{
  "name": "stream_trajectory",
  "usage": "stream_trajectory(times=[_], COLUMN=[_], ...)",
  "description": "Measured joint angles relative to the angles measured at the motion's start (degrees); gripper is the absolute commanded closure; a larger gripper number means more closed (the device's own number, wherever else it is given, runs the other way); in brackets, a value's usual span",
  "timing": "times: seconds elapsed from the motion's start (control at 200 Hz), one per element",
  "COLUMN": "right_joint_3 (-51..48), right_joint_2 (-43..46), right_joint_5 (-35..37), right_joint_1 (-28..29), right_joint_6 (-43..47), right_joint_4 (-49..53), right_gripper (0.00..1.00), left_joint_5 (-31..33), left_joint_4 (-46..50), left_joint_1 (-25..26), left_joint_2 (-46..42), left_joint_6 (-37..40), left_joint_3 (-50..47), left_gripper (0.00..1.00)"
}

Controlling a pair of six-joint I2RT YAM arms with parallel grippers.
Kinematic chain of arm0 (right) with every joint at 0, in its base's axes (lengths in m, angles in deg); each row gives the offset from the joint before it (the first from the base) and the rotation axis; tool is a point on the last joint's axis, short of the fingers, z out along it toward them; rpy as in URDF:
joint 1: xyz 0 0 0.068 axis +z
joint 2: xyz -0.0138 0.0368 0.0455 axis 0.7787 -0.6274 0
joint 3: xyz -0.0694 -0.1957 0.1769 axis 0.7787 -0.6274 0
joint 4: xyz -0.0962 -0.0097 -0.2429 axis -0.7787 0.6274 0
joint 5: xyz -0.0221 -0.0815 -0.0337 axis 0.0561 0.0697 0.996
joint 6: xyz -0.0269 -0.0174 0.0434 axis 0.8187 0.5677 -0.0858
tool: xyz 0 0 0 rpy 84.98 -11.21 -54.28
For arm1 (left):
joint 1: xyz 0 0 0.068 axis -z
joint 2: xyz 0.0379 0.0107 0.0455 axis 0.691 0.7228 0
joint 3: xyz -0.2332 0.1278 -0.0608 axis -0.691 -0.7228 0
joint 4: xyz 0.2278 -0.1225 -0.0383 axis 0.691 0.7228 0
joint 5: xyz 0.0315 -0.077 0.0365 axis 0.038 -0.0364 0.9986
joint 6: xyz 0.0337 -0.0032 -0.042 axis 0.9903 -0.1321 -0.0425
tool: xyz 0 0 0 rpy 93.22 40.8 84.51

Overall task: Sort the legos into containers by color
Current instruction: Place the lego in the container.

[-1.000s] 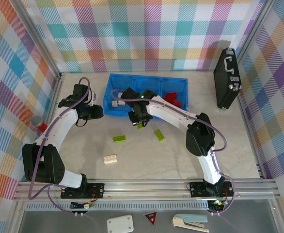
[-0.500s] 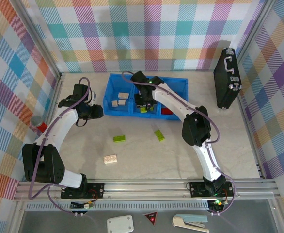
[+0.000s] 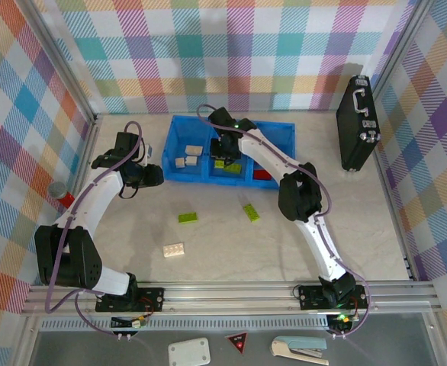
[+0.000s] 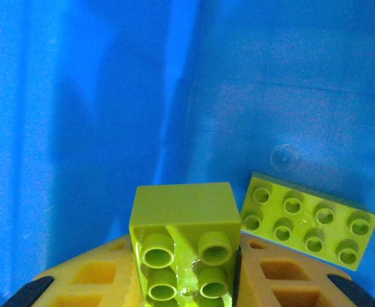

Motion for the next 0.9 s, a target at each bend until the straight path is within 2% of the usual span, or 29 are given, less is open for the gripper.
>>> stream_trajectory(times=[0.175,0.38,0.625,0.9], right_joint_3=[2.2,2.2,2.2,0.1], right_joint_2=[-3.2,-5.5,-5.6,-4.2], right_joint_5=[-1.3,-2.0,-2.0,-2.0], right_joint_1=[-0.7,-1.1,-1.1,-1.2], right_joint_6=[-2.1,-3.7,-3.9,-3.1], right_joint_4=[-0.8,-1.5,-1.0,-0.4], right_gripper=[0.68,0.62,0.51,0.44], left_joint_5=[-0.6,-0.9,-1.1,-1.5], left_joint_4=[-0.5,-0.5,-0.5,-0.5], left_joint_1=[0.0,0.0,0.0,0.0], left_joint_2=[0.0,0.0,0.0,0.0], left_joint_6=[0.0,0.0,0.0,0.0], left_joint_3=[0.0,0.0,0.0,0.0], left_gripper=[0.54,0.55,0.55,0.55])
